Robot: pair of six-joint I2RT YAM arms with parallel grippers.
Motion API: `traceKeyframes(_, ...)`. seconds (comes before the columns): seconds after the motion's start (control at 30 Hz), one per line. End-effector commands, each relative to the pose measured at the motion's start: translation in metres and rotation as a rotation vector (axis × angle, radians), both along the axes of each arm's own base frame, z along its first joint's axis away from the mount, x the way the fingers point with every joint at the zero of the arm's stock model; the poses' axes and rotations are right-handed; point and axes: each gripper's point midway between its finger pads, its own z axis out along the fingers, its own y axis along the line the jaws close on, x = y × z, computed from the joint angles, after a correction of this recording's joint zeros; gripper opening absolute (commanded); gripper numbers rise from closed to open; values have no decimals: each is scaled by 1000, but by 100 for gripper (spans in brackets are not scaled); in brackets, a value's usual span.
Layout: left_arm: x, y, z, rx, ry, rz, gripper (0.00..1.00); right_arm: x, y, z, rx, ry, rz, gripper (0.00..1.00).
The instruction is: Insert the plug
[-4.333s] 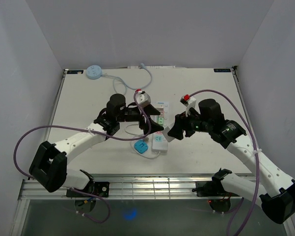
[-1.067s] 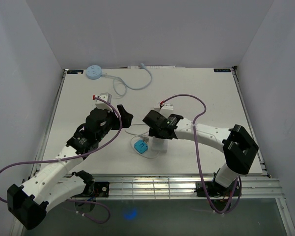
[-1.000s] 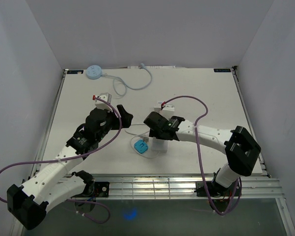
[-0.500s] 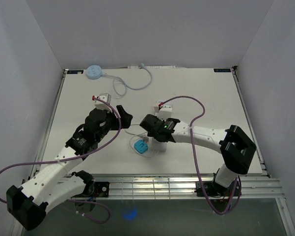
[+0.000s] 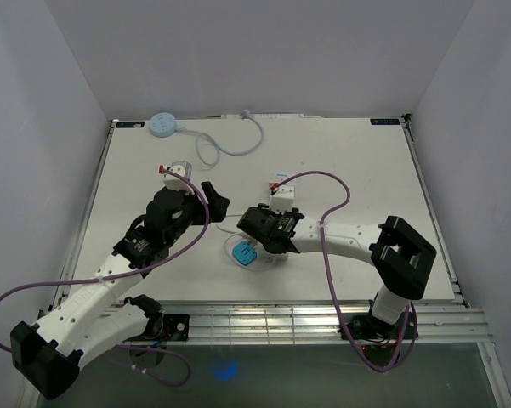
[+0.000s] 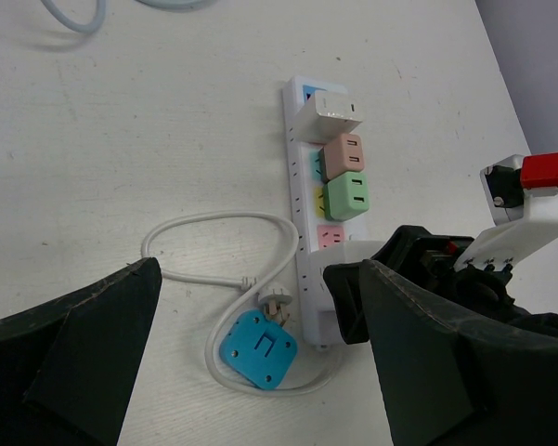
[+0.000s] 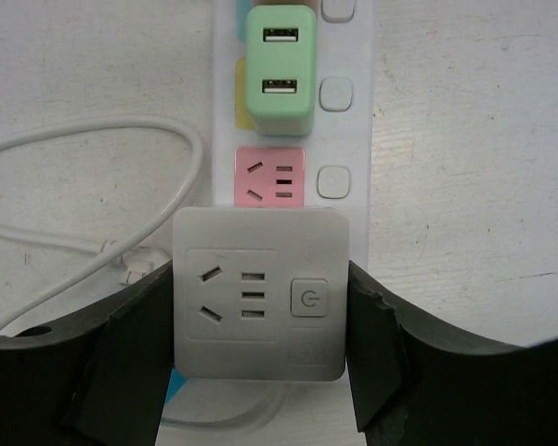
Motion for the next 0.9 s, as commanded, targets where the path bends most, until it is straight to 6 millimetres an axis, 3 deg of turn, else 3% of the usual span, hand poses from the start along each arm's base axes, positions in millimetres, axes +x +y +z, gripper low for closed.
traceKeyframes(0.0,0,2,15,-19,-24,10,98,-31,-66,-59,-323,186,-18,8)
traceKeyframes(0.13,-1,3,15,-19,-21,15,98,-33,-79,-65,-389,191,-11,8)
traceKeyframes(0.2,-1,3,15,-19,-19,15,98,-37,-75,-71,-346,216,23,8)
traceKeyframes(0.23,-1,3,17,-21,-20,16,98,-33,-63,-71,-279,196,47,8)
traceKeyframes(0.33,-1,5,15,-10,-11,24,98,-35,-77,-74,-264,214,42,8)
traceKeyframes(0.53,-2,10,24,3,-18,39,98,-13,-122,-66,-250,227,-47,8)
traceKeyframes(0.73,-3,12,31,-3,-30,40,98,6,-187,-57,-178,249,-213,8)
traceKeyframes(0.87,-3,11,32,-5,-27,36,98,14,-199,-60,-109,280,-243,10)
